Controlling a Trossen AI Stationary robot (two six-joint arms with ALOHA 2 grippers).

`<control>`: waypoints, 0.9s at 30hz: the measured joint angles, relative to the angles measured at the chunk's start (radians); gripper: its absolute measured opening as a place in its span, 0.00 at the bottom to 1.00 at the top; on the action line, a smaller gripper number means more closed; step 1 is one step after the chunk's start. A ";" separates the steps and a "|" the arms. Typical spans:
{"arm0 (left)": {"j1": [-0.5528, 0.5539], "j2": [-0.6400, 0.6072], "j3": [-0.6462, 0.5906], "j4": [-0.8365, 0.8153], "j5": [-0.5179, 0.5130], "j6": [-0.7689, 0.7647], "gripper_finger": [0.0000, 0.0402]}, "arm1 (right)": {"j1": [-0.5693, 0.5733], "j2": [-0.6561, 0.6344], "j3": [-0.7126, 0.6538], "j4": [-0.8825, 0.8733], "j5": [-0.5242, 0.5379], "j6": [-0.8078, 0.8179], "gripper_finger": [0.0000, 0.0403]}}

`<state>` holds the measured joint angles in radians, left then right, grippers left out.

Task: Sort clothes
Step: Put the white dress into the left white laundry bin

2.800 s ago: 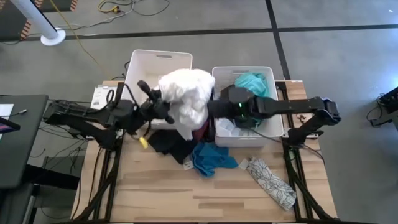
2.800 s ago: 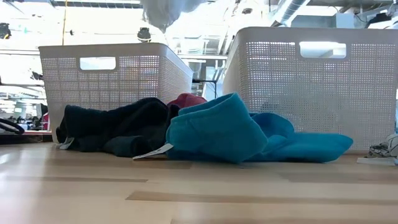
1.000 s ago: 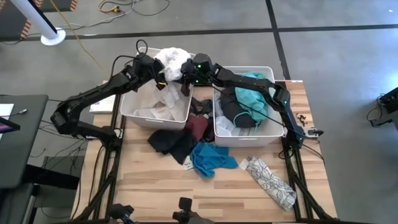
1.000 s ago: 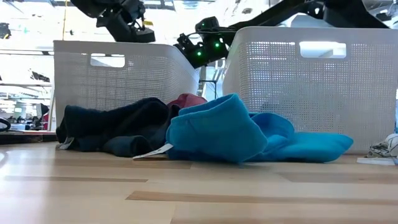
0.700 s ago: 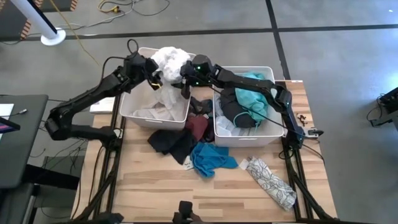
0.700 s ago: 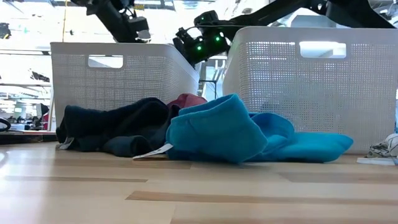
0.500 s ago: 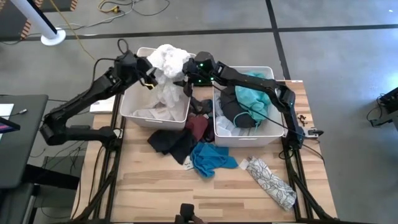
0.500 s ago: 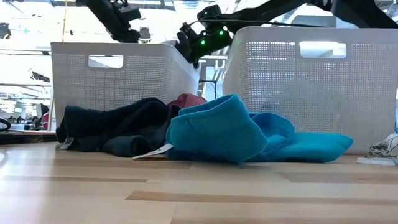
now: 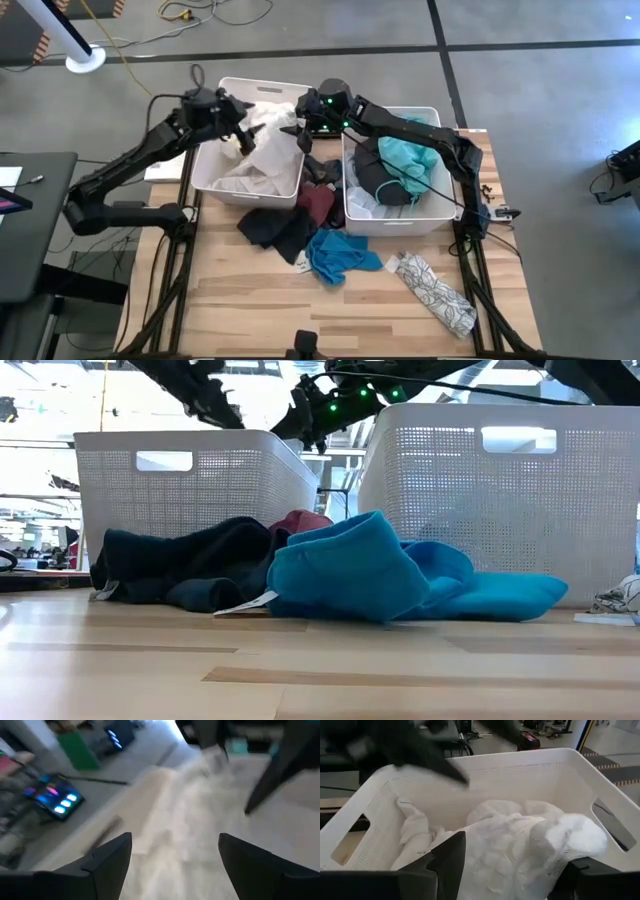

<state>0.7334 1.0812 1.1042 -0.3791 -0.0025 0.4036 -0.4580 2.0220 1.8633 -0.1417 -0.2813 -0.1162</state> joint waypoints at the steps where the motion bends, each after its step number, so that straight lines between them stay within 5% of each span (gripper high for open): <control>1: 0.000 0.022 0.000 -0.013 0.019 0.006 0.73 | 0.000 0.000 0.000 -0.004 0.000 0.009 0.59; 7: 0.000 0.164 0.000 -0.017 0.087 0.029 0.73 | 0.000 0.000 0.000 -0.025 0.000 0.019 0.59; 10: 0.000 0.228 0.000 0.006 -0.027 0.043 0.71 | 0.007 0.000 0.000 -0.043 0.000 0.019 0.59; 13: -0.001 0.274 0.000 0.023 -0.145 0.072 0.58 | 0.014 0.000 0.000 -0.074 0.000 0.007 0.59; 19: -0.002 0.294 0.000 0.039 -0.165 0.132 0.06 | 0.020 0.000 0.000 -0.141 0.000 -0.023 0.59; 27: 0.026 0.292 0.000 0.020 -0.360 0.161 0.01 | 0.019 -0.054 0.000 -0.261 0.000 -0.042 0.56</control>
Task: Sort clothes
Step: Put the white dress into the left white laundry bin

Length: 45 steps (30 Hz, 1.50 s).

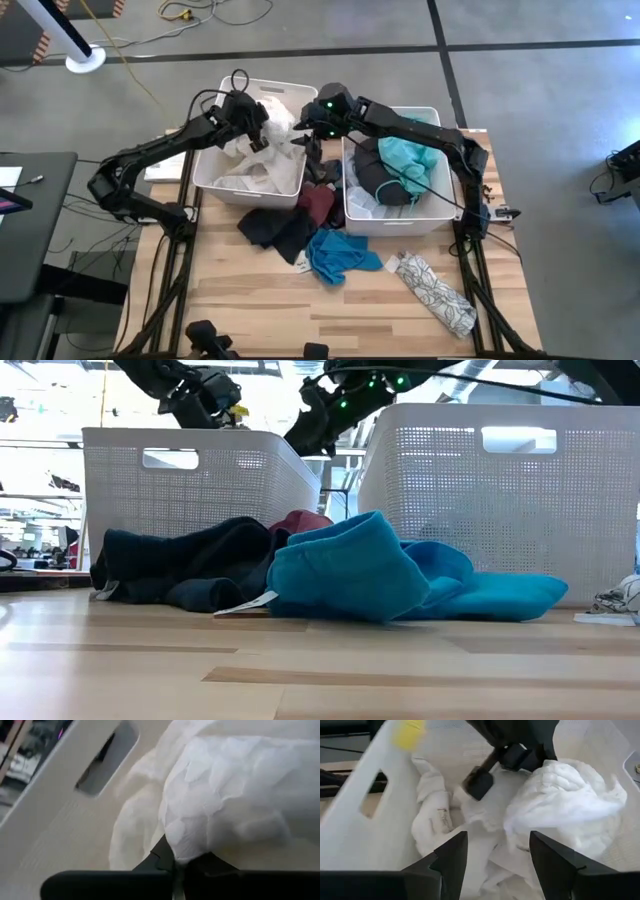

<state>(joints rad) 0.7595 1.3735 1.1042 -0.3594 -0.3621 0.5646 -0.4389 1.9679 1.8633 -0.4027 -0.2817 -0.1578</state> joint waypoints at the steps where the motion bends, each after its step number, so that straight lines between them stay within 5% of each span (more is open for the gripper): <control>1: 0.011 0.000 0.000 -0.009 -0.002 -0.005 0.01 | 0.001 -0.012 0.000 -0.016 0.000 -0.001 0.55; 12: 0.093 0.000 0.000 -0.161 0.098 -0.108 0.05 | 0.062 -0.195 0.000 -0.135 0.000 -0.034 0.55; 22: 0.093 -0.038 0.000 -0.236 0.111 -0.157 0.47 | 0.126 -0.297 0.000 -0.193 0.075 -0.038 0.55; 26: 0.092 -0.138 0.000 -0.199 0.201 -0.176 0.57 | 0.147 -0.309 0.000 -0.217 0.075 -0.038 0.55; 35: 0.091 -0.326 0.000 -0.165 0.253 -0.191 0.60 | 0.178 -0.309 0.000 -0.231 0.078 -0.058 0.55; 45: 0.091 -0.245 0.000 -0.088 0.252 -0.214 0.60 | 0.215 -0.309 0.000 -0.257 0.078 -0.070 0.55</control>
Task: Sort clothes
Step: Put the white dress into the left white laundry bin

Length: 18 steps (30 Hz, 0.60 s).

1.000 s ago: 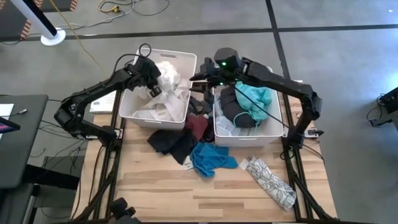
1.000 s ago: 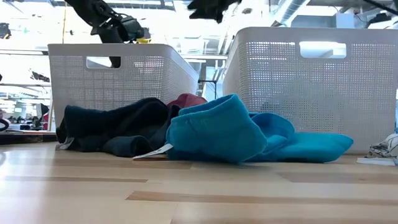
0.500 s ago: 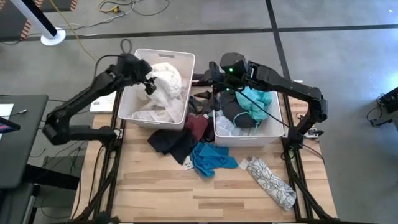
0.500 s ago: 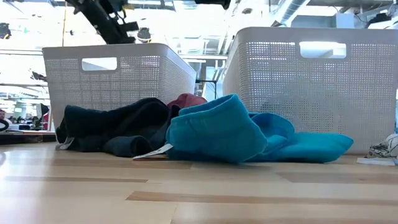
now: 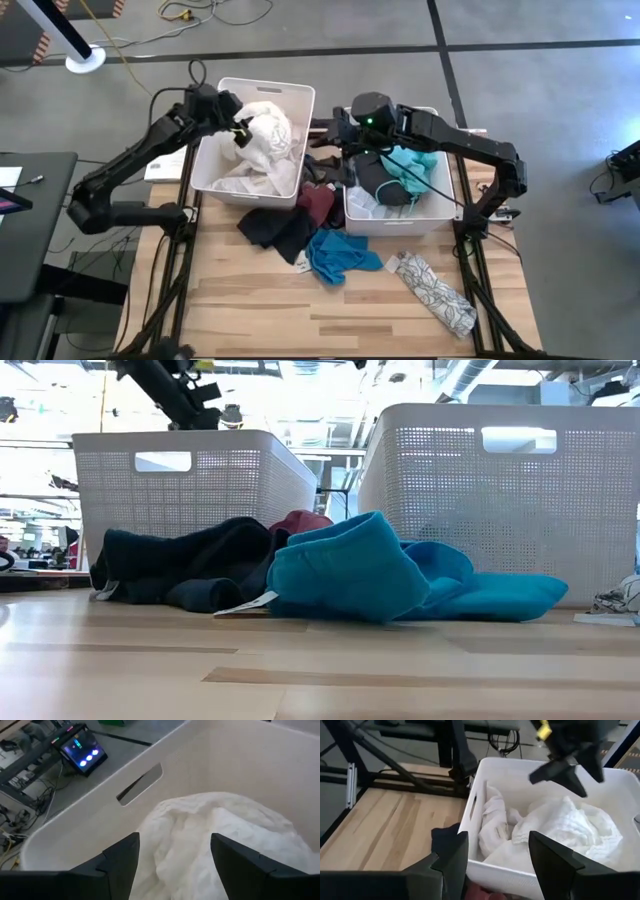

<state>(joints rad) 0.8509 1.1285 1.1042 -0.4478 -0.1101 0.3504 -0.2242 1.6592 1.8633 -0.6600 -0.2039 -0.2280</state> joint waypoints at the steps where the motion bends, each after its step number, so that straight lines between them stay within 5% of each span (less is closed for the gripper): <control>1: 0.000 0.020 0.000 0.006 0.000 0.001 0.60 | 0.004 0.000 0.000 -0.009 0.000 -0.006 0.55; 18: 0.000 0.426 0.000 -0.012 0.023 0.010 0.60 | 0.054 0.000 0.000 -0.137 0.001 -0.009 0.55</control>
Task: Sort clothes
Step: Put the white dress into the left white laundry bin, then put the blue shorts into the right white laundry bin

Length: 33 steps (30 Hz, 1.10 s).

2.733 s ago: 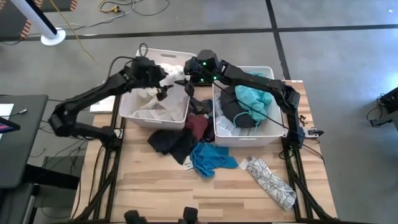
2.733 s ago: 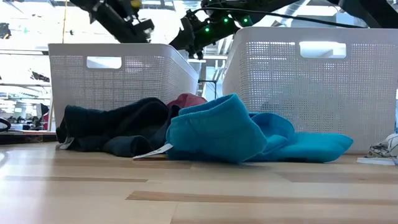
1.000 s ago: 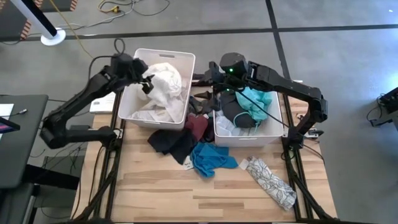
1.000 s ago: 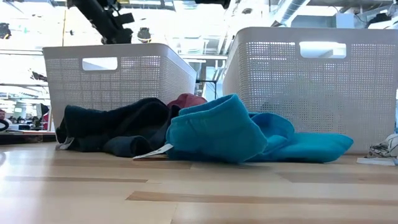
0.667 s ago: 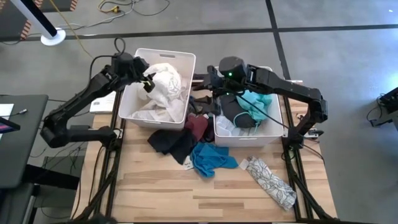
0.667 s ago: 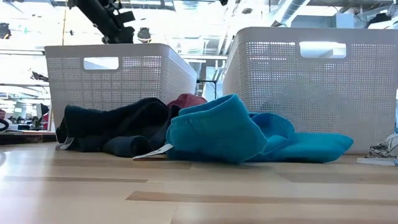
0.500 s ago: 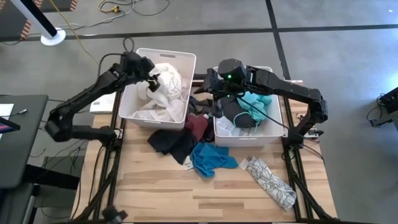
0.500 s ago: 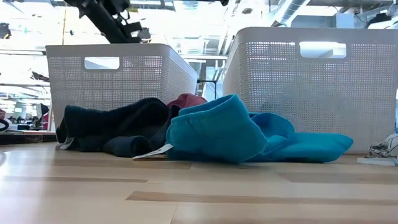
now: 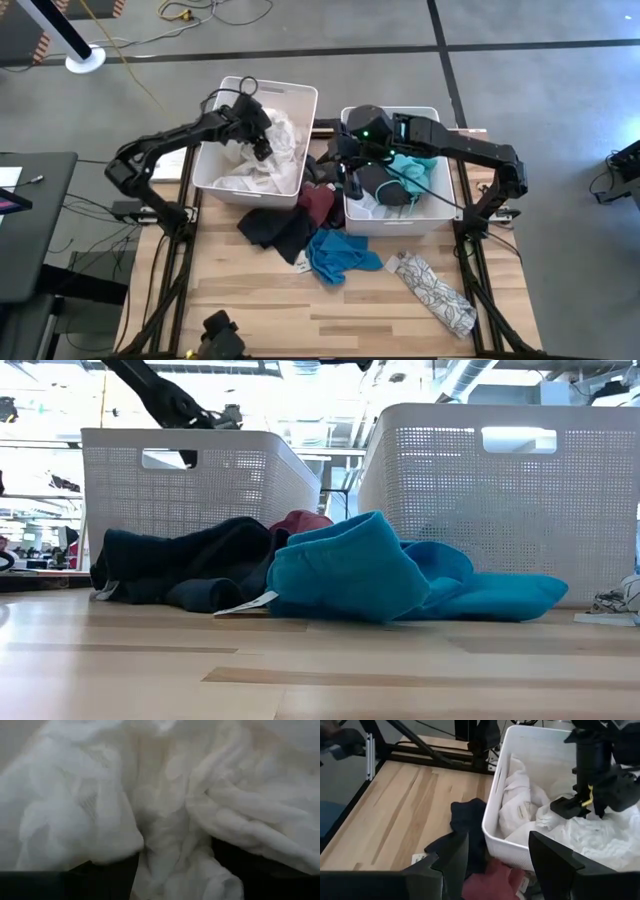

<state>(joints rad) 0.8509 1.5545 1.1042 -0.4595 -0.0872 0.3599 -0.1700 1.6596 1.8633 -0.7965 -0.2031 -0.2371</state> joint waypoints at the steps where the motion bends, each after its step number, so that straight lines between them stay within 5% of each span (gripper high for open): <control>1: 0.000 0.011 0.000 -0.001 0.000 0.000 0.60 | 0.002 0.000 0.000 -0.007 0.000 0.000 0.55; 6: 0.000 0.001 0.000 -0.005 0.001 -0.003 0.60 | 0.016 0.000 0.000 -0.042 0.000 0.003 0.55; 13: -0.004 -0.183 0.026 -0.008 0.010 -0.031 0.60 | 0.026 0.000 0.000 -0.086 0.000 0.003 0.55; 23: -0.028 -0.514 0.141 -0.040 0.293 -0.121 0.60 | 0.001 0.001 0.000 -0.139 0.006 0.011 0.55; 33: -0.189 -0.760 0.147 -0.056 0.556 -0.195 0.60 | -0.006 -0.002 0.000 -0.296 0.006 0.011 0.55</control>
<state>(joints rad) 0.6617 0.7949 1.2510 -0.5156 0.4685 0.1653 -0.1761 1.6578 1.8629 -1.0928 -0.1967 -0.2260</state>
